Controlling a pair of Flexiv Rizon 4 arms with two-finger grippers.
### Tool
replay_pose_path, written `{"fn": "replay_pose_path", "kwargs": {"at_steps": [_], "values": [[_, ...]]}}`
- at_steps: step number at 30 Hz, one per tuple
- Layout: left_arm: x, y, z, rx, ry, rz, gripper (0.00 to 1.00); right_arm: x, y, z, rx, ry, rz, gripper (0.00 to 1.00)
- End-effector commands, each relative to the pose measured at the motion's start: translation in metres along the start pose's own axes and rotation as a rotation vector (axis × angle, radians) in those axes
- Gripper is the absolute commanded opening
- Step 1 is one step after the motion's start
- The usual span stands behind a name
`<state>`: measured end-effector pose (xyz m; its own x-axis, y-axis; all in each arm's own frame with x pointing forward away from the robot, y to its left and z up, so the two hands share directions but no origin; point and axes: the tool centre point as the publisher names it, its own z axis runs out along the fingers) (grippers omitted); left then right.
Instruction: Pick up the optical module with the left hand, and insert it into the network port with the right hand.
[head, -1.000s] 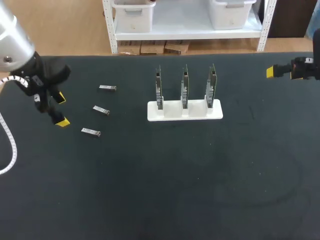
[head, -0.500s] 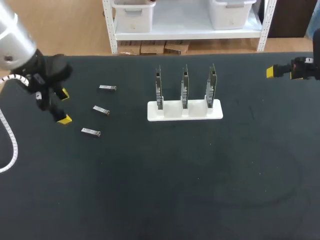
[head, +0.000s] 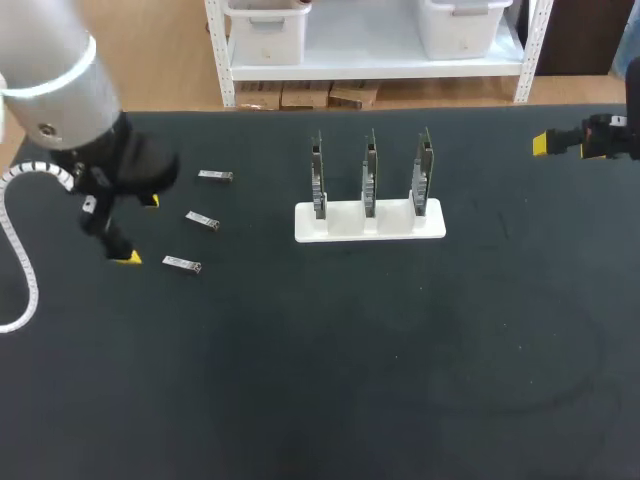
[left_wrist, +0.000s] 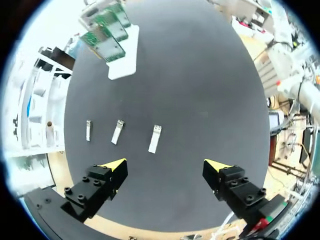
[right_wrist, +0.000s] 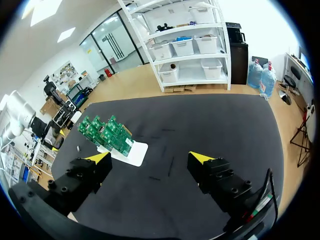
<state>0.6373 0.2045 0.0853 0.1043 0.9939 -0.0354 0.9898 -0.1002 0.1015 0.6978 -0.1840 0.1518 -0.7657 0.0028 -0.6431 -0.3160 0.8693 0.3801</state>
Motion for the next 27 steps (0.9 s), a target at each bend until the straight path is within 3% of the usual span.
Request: {"fn": "replay_pose_path", "kwargs": {"at_steps": [1, 7, 11, 16, 27], "values": [[-0.001, 0.004, 0.009, 0.007, 0.08, 0.026, 1.0, 0.0, -0.001, 0.001, -0.002, 0.0, -0.001, 1.0], [0.001, 0.003, 0.024, 0.028, 0.128, 0.11, 1.0, 0.0, -0.001, 0.001, -0.002, 0.0, -0.001, 1.0], [0.002, 0.016, 0.034, 0.094, 0.096, 0.063, 1.0, 0.0, -0.001, 0.001, -0.002, 0.0, -0.001, 1.0], [-0.001, 0.027, 0.036, 0.113, 0.067, 0.028, 1.0, 0.0, -0.001, 0.001, -0.002, 0.0, -0.001, 1.0], [-0.008, 0.029, 0.05, 0.129, 0.043, 0.052, 1.0, 0.0, -0.001, 0.001, -0.002, 0.0, -0.001, 1.0]]}}
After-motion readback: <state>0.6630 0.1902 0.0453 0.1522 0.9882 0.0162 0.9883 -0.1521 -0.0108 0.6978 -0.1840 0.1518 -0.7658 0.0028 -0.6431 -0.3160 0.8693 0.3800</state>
